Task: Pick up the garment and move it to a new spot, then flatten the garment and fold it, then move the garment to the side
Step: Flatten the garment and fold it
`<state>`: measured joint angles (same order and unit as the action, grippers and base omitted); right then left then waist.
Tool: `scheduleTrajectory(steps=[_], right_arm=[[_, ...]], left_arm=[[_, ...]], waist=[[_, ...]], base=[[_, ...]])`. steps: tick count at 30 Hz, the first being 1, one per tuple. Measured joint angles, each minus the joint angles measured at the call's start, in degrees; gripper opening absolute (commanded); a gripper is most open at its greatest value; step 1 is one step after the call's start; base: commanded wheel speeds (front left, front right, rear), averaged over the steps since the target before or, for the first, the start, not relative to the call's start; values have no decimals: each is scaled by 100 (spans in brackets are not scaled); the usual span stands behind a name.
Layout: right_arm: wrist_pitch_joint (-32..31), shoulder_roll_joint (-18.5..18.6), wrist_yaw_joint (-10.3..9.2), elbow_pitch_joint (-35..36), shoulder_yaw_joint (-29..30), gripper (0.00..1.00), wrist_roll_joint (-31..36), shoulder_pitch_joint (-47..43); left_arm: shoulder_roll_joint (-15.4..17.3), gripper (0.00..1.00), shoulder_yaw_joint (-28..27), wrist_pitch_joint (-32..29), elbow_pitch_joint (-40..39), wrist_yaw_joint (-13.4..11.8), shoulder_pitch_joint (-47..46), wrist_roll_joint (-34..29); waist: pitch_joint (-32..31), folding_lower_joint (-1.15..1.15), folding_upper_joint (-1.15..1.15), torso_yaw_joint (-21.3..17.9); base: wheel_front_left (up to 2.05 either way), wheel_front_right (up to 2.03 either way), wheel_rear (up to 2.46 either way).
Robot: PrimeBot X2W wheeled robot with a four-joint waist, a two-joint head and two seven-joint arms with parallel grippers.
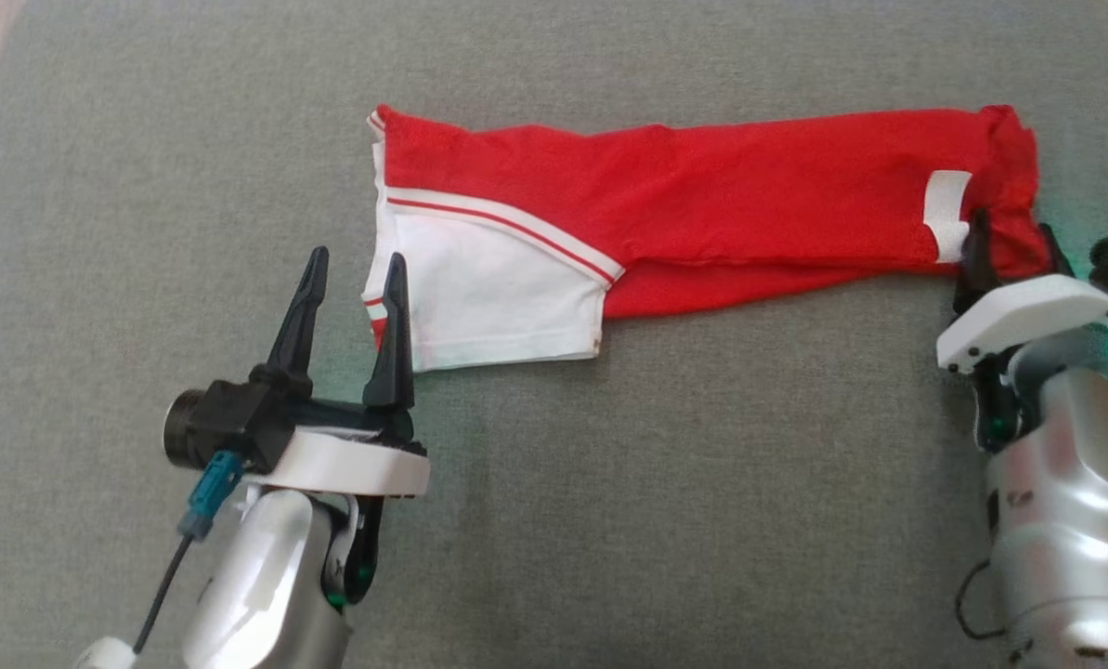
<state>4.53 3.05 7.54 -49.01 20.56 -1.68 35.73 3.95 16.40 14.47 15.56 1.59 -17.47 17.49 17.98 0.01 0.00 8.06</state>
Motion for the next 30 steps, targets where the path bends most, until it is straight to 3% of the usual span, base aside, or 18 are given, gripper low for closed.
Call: scheduleTrajectory(steps=[5,6,7,8,16,25,30], right_arm=[[157,58,0,-472,26,100,312,402],[211,69,0,-575,-13,89,330,462],[253,75,-1,-672,-62,36,333,508],[316,77,-1,-761,-124,0,359,534],[746,78,0,-1072,-86,0,580,536],[809,842,0,-809,289,0,695,140],[742,832,0,-617,89,0,636,112]], left_arm=[[-58,100,-93,0,2,44,-14,-85],[-63,100,-109,0,2,44,-17,-116],[-68,100,-118,0,2,45,-29,-151],[-73,100,-136,0,2,46,-40,-176],[-100,100,-219,7,33,94,-54,-249],[-112,100,-314,22,32,100,168,-250],[-115,100,-318,22,33,97,289,-250]], waist=[[101,0,0,56],[97,0,0,46],[88,-1,0,33],[78,-2,0,14],[-166,-1,0,-200],[-645,-2,0,-402],[-866,-2,0,-484]], base=[[0,0,0],[0,0,0],[0,0,0],[0,0,0],[0,0,0],[0,0,0],[0,0,0]])
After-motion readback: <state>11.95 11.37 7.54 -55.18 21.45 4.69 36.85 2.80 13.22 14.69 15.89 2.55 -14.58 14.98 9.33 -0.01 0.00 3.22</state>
